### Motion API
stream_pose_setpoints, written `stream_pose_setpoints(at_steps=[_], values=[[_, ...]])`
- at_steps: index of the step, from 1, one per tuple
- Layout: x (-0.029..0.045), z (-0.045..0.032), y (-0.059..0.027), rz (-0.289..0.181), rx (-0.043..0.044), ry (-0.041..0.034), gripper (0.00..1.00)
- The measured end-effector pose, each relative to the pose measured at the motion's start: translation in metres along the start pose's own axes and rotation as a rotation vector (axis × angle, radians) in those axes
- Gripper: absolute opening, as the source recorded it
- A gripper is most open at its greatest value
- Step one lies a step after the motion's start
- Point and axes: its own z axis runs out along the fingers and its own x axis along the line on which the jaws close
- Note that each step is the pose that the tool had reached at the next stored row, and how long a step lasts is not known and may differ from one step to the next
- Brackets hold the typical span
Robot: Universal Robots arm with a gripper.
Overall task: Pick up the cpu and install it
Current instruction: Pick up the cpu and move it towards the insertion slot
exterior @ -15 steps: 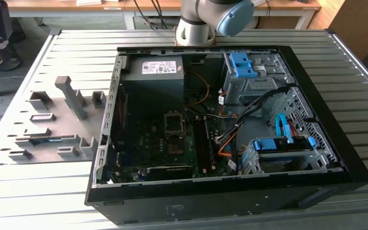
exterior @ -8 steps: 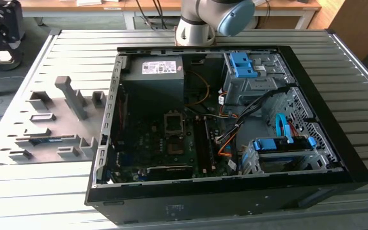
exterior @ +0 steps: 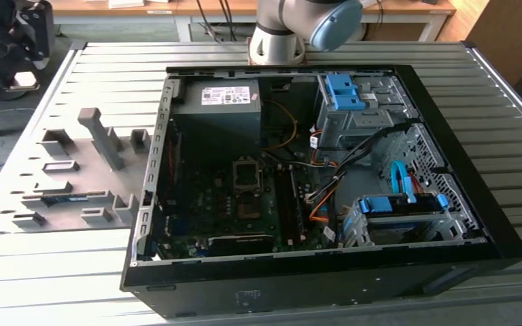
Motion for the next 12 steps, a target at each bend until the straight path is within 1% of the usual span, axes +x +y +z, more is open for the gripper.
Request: stream_pose_setpoints(at_steps=[12], values=[[-0.0300, -0.0006, -0.0018, 0.000, 0.0001, 0.0002, 0.47]])
